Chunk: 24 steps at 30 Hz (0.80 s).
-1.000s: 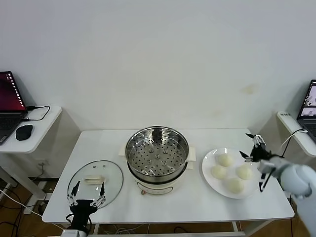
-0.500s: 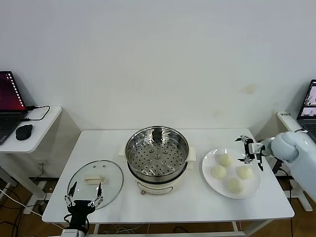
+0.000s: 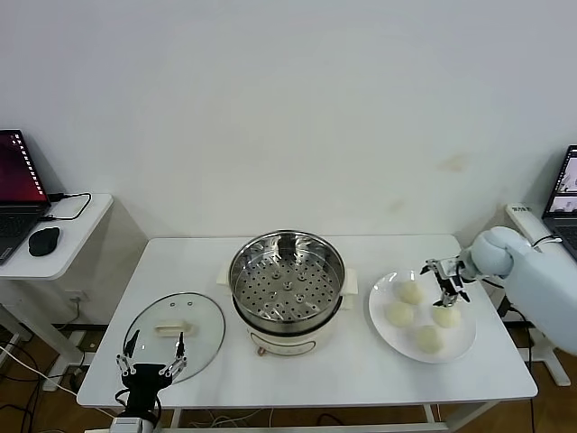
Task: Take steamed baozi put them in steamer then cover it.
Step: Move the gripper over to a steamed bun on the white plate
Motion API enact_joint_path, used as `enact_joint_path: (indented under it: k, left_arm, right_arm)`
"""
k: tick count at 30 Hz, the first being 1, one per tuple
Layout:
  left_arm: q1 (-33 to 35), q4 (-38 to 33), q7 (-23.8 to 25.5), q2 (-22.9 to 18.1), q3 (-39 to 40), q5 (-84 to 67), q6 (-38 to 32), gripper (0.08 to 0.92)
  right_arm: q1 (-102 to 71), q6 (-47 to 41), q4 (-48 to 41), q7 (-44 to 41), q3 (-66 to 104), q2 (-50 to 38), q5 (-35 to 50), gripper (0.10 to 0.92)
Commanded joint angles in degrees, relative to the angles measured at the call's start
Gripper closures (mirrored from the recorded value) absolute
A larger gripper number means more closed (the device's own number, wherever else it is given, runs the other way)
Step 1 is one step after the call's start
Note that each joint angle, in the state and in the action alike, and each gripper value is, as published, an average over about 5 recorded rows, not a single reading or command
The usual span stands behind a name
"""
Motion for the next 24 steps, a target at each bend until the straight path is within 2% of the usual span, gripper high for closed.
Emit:
enact_joint_path:
  k: [1, 16, 24]
  left_arm:
    - [0.0, 0.1, 0.0, 0.0, 0.0, 0.0, 0.0, 0.177]
    - [0.3, -0.1, 0.0, -0.2, -0.3, 0.3, -0.2, 0.177]
    - [0.4, -0.1, 0.0, -0.3, -0.2, 0.6, -0.3, 0.177]
  right_arm:
    - [1.7, 1.1, -7.1, -0.3, -2.4, 4.9, -2.6, 0.203]
    - [0.8, 1.3, -13.2, 1.2, 0.4, 9.0, -5.5, 0.204]
    - [1.0, 1.2, -14.3, 0.5, 0.3, 10.1, -5.2, 0.279]
